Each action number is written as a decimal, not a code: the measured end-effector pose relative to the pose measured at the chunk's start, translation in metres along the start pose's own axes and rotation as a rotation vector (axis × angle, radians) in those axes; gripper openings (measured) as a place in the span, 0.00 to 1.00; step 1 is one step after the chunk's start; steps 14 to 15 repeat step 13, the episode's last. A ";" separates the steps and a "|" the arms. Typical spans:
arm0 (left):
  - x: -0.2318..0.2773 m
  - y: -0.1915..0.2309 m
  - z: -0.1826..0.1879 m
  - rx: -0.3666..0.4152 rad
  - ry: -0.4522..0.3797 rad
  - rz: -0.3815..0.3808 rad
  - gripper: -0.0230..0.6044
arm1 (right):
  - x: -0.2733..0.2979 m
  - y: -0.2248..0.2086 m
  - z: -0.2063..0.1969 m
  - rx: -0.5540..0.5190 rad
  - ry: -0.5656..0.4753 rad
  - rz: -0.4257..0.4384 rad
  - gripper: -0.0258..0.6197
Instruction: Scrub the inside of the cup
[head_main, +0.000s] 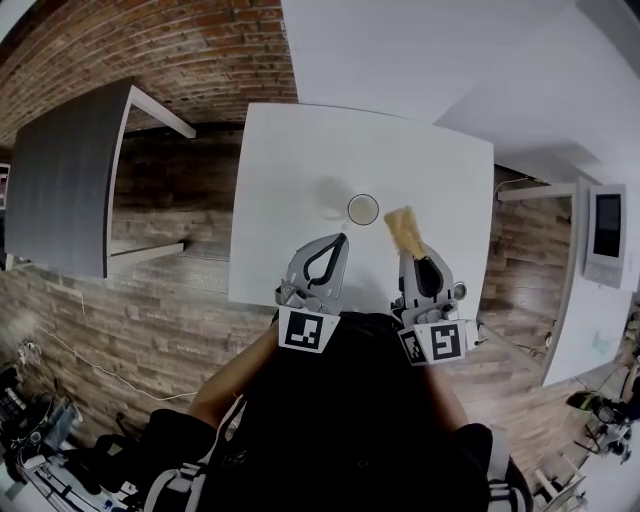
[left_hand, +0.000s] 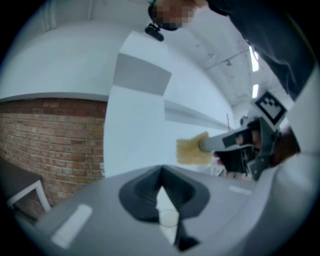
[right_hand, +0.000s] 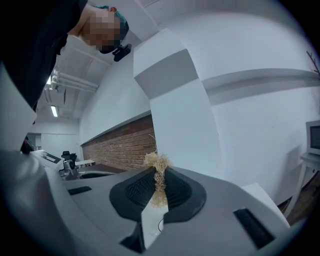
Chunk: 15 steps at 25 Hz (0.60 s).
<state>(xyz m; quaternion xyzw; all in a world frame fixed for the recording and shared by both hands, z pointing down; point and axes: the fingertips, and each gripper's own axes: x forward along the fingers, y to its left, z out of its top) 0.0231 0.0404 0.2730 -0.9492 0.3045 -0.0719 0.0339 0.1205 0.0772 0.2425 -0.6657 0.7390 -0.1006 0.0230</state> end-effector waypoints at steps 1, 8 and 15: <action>-0.001 0.001 0.001 0.000 -0.002 0.000 0.04 | 0.000 0.000 -0.001 -0.007 0.004 -0.007 0.09; -0.001 0.003 0.000 -0.004 -0.010 -0.013 0.04 | 0.000 -0.002 -0.003 -0.011 0.009 -0.030 0.09; 0.002 -0.001 -0.002 -0.008 0.001 -0.030 0.04 | 0.000 -0.001 -0.005 -0.014 0.010 -0.029 0.09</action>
